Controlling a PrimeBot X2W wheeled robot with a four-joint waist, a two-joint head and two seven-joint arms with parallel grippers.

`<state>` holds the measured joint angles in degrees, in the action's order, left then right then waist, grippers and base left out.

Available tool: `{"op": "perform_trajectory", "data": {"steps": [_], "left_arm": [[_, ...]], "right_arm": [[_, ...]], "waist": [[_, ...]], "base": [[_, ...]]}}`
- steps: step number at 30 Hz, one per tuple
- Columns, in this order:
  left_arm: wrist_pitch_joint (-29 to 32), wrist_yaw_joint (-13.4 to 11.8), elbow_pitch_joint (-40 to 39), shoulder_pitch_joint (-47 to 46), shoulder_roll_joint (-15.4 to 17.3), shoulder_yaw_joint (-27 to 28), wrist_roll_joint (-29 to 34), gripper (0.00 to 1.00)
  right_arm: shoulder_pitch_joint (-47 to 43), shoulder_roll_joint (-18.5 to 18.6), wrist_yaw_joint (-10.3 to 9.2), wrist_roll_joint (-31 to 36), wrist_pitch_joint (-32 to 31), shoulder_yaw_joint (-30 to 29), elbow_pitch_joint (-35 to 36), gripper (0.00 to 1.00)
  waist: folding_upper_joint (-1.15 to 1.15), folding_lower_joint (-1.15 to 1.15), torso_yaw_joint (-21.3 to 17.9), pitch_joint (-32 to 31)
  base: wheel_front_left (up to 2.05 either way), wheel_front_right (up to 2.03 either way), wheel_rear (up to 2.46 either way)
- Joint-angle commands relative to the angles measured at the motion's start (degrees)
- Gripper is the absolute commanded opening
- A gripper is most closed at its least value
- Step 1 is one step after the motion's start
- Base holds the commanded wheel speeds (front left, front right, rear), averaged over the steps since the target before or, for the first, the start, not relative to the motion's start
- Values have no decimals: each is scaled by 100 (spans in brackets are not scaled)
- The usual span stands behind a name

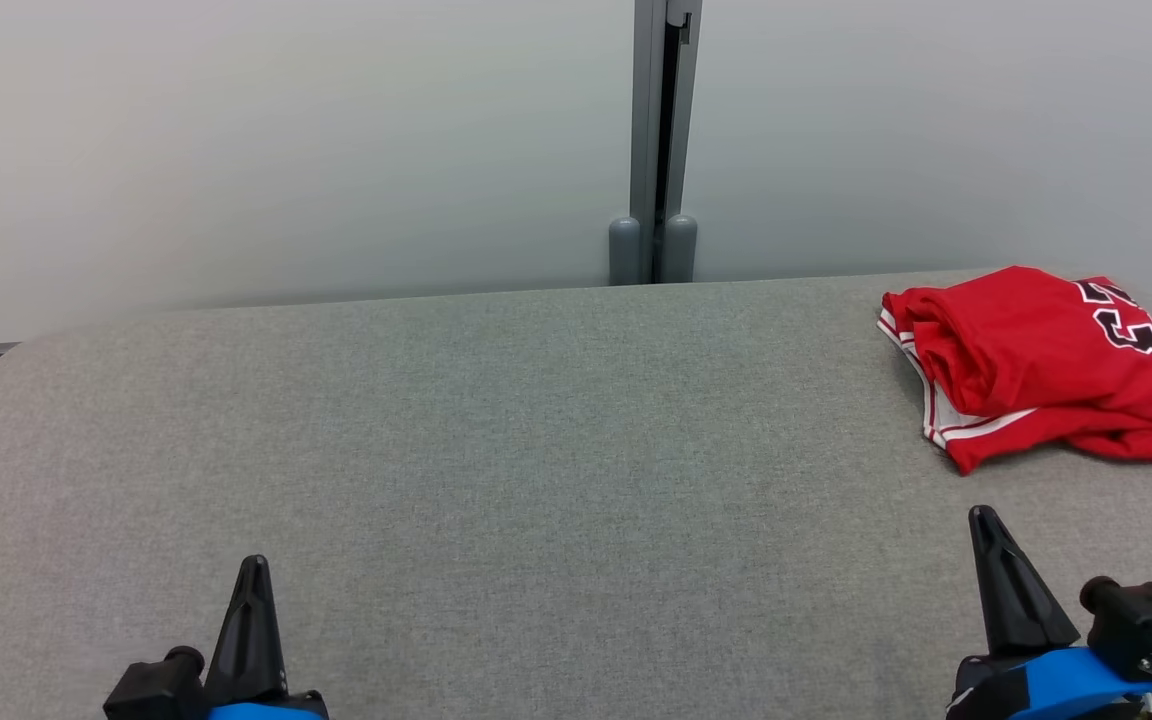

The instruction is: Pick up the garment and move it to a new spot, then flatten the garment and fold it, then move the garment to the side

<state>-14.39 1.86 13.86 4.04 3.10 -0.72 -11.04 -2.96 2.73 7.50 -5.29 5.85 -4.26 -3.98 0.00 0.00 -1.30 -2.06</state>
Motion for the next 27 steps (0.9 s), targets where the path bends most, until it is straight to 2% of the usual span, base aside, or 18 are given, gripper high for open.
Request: {"op": "perform_trajectory", "data": {"steps": [1,16,27], "left_arm": [[91,19,-36,-125,8,67,-264,0],[475,129,-57,-301,3,179,-1845,0],[702,193,-55,-413,0,257,-2752,0]], "right_arm": [[85,11,0,-287,-62,-43,11,0],[246,14,0,-1978,-283,-64,-160,0],[350,15,0,-2949,-419,-86,-275,0]], "waist": [[0,0,2,4],[0,0,18,31],[0,0,28,49]], "base": [[0,0,0],[0,0,0],[0,0,0]]}}
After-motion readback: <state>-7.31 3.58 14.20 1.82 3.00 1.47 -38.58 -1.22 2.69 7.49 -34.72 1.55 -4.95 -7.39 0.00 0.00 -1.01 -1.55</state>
